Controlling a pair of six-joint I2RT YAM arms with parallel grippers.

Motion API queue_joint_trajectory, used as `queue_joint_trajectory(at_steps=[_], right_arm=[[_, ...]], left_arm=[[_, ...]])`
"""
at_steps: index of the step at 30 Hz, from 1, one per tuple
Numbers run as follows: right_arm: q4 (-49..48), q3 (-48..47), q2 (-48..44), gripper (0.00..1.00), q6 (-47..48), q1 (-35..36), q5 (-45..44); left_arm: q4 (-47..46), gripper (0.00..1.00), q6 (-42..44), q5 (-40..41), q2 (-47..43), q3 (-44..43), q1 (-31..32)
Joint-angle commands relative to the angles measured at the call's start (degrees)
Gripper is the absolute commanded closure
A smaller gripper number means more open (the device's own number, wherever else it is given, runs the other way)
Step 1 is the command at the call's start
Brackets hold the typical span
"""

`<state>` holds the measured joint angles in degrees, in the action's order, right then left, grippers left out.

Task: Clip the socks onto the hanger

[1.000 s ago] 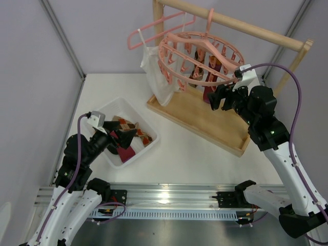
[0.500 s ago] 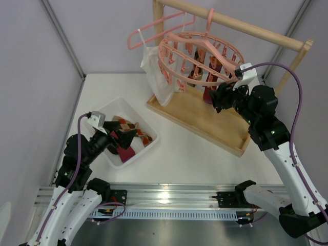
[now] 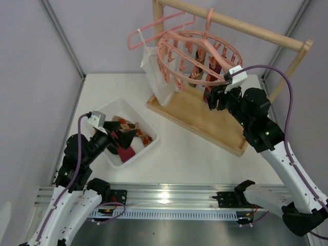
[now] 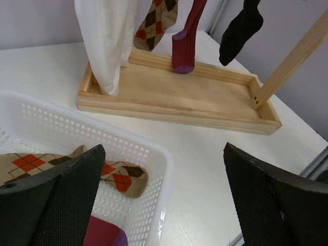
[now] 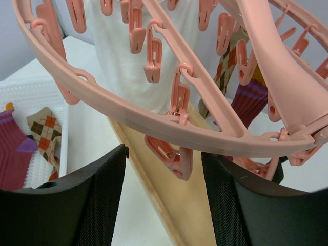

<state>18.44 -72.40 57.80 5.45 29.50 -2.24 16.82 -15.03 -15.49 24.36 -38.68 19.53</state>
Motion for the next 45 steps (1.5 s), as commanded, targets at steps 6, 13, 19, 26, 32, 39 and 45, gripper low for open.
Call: queue_joint_trajectory(at_steps=[6,13,19,26,32,39,45], right_arm=[[-6.31,1.56,-0.15,0.37,4.30,3.02,-6.89],[-9.47,3.84,-0.14,0.34,2.90,6.00,-13.91],[-13.33,6.30,-0.32,0.33,2.02,9.00,-19.63],[-15.10,6.57,0.03,0.34,1.14,10.49,-24.91],[-15.01,5.96,0.38,0.35,-0.27,10.67,-27.11],[-14.40,4.90,1.26,0.36,-0.53,10.67,-28.34],[-14.31,4.81,1.53,0.37,-0.62,10.67,-28.61]], left_arm=[[-2.14,0.00,-0.71,-1.30,0.60,0.09,-0.63],[-2.14,0.01,-0.88,-1.48,0.78,0.18,-0.63],[-2.05,0.01,-0.97,-1.74,1.30,0.09,-0.63],[-2.05,0.00,-1.06,-1.65,1.30,0.00,-0.63],[-2.05,0.00,-1.23,-1.83,1.30,0.09,-0.63],[-2.05,0.00,-1.23,-1.92,1.39,-0.08,-0.63],[-2.05,0.01,-1.32,-2.00,1.48,0.09,-0.63]])
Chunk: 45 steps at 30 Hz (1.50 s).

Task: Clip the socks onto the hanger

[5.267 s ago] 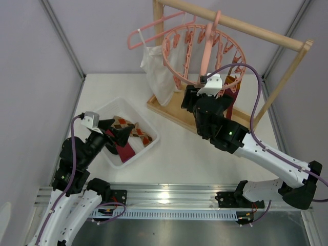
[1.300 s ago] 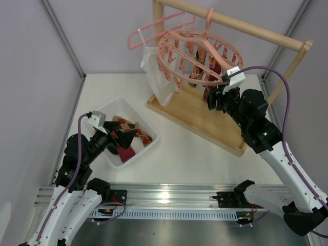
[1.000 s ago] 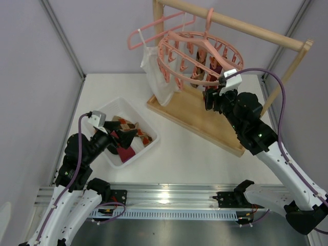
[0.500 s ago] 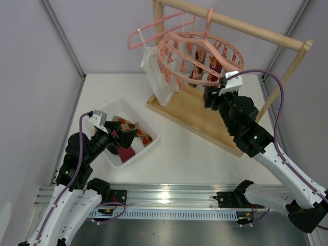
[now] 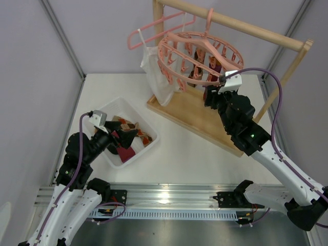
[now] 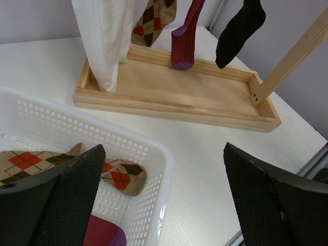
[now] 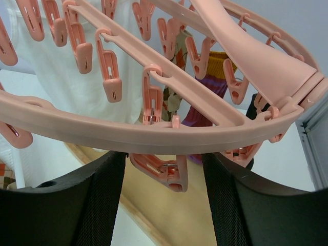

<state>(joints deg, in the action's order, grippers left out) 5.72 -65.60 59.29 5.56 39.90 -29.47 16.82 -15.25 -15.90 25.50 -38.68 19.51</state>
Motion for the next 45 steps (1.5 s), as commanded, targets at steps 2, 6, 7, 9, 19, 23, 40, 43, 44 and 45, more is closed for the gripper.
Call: queue_joint_trajectory(at_steps=[2,6,7,9,19,23,40,43,44,45], right_arm=[[-1.67,-1.81,0.04,0.37,-0.55,0.35,-1.38],[-1.58,-1.81,-0.14,0.37,-0.90,0.35,-1.38],[-1.58,-1.90,-0.14,0.37,-0.99,0.35,-1.72],[-1.58,-1.98,-0.14,0.37,-1.08,0.35,-1.90],[-0.44,-3.21,0.13,0.56,-2.84,0.35,-3.75],[0.96,-4.09,0.57,0.67,-4.15,0.35,-4.19],[2.99,-5.06,-0.57,1.00,-12.15,-0.53,-1.11],[3.25,-4.97,-1.10,1.00,-13.29,-0.70,-0.23],[3.34,-4.89,-1.10,1.00,-13.56,-0.87,0.46],[3.51,-4.80,-1.10,1.00,-13.82,-1.05,0.73]], left_arm=[[-2.05,0.01,-1.10,-1.68,0.34,0.09,-0.61],[-2.05,0.00,-1.19,-1.77,0.43,0.00,-0.61],[-2.05,0.01,-1.10,-1.85,0.52,0.00,-0.61],[-2.05,0.01,-1.19,-1.77,0.52,0.09,-0.61],[-2.14,0.00,-1.28,-2.03,1.05,0.18,-0.61],[-1.97,0.01,-1.28,-2.03,1.31,0.09,-0.61],[-1.97,0.00,-1.02,-2.12,2.63,0.27,-0.61],[-0.92,0.00,-1.45,-0.45,4.99,-0.17,-0.61],[0.57,0.01,-1.72,0.60,6.83,-0.87,-0.61],[1.54,0.00,-2.41,3.31,7.89,-1.40,-0.61]])
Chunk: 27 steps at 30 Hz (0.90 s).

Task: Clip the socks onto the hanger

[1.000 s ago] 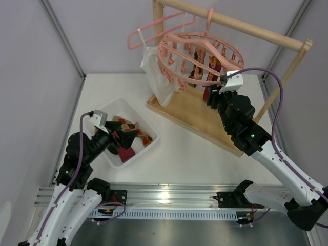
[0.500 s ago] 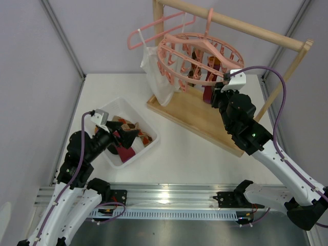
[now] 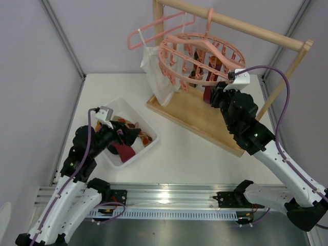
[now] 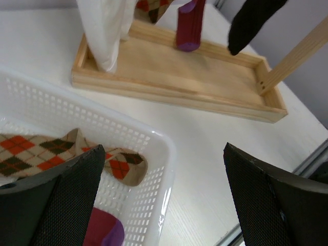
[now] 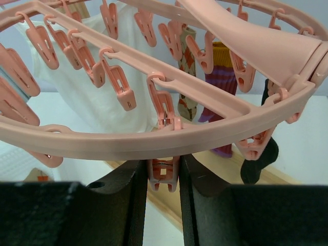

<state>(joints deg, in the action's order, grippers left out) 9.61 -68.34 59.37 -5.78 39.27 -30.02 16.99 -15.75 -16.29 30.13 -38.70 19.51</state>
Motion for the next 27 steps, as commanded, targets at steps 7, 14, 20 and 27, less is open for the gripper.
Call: queue_joint_trajectory(at_steps=[7,14,20,27], right_arm=[[-0.20,-0.05,-1.19,1.00,-4.59,-1.82,5.32],[0.41,1.53,-0.66,1.00,-5.21,-3.67,8.66],[-0.29,3.21,-1.01,1.00,-5.82,-5.16,13.05],[-1.34,3.82,-0.66,1.00,-5.12,-7.09,15.60]], left_arm=[[11.12,0.01,-5.34,15.05,17.40,-8.49,-1.66],[12.27,0.04,-13.77,20.33,31.11,-13.42,-10.34],[15.43,0.14,-16.50,25.34,46.82,-21.67,-15.10],[20.09,0.23,-16.77,24.40,61.09,-29.15,-17.22]])
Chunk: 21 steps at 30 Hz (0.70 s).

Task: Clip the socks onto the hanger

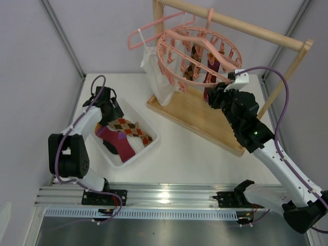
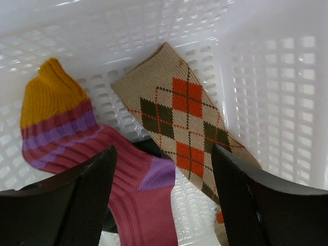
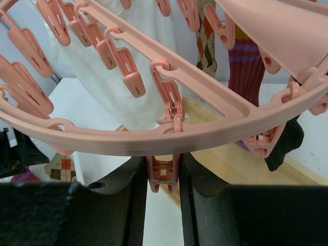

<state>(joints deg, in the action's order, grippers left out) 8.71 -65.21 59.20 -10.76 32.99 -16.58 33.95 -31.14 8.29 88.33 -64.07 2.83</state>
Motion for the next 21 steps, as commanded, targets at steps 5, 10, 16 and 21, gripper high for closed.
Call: queue_joint_trajectory(at_steps=[5,10,16,21], right_arm=[[-1.33,1.05,-0.31,1.00,-0.66,-2.41,5.15],[-1.50,1.40,-0.31,1.00,-0.84,-2.85,6.29],[-2.03,1.84,-0.75,1.00,-0.66,-3.11,6.91],[-2.21,2.28,-1.10,1.00,-0.40,-3.37,7.35]], left_arm=[[4.45,0.28,-1.82,-2.14,8.78,-8.69,-0.55],[7.88,0.30,-3.23,-2.94,16.51,-15.99,-0.46],[12.09,0.37,-4.37,-1.44,24.50,-23.55,-0.46],[13.77,0.41,-5.34,-0.04,27.59,-26.01,-0.54]])
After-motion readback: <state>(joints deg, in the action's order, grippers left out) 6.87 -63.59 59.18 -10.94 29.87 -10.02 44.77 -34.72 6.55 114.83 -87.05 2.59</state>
